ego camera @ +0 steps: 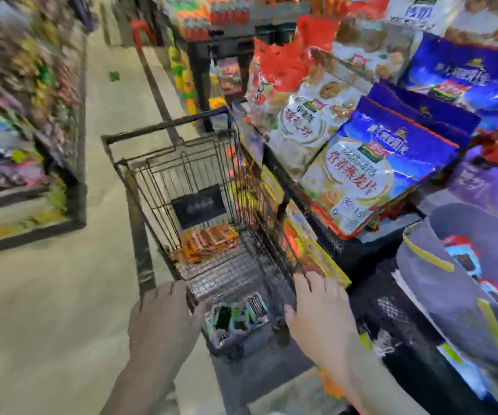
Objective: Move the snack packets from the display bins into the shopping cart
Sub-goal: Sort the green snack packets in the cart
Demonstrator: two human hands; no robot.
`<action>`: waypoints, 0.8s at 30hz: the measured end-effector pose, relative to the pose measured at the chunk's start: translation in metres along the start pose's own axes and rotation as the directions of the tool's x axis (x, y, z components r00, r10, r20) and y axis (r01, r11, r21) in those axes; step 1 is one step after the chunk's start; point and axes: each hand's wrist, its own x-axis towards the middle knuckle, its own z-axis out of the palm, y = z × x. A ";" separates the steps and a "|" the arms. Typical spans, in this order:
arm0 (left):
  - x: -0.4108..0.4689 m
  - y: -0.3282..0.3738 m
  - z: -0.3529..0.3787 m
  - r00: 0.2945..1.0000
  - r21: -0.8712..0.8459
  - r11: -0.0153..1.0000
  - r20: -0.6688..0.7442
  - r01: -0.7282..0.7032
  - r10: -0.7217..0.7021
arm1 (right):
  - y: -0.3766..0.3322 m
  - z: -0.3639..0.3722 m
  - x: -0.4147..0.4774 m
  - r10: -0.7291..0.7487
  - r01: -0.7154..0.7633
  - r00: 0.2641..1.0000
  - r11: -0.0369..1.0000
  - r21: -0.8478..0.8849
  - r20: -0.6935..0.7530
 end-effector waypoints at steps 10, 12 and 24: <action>0.034 -0.021 0.064 0.953 -0.124 0.954 0.173 0.273 -0.250 | -0.040 0.042 0.098 -0.264 0.270 0.945 0.963 -0.004 0.193; 0.045 -0.017 0.081 0.929 -0.204 0.916 0.214 0.345 -0.303 | -0.042 0.055 0.124 -0.317 0.322 0.913 0.947 0.023 0.256; 0.136 -0.004 0.236 0.746 -0.574 0.487 0.411 0.659 -0.524 | -0.056 0.184 0.242 -0.394 0.396 0.764 0.912 0.111 0.511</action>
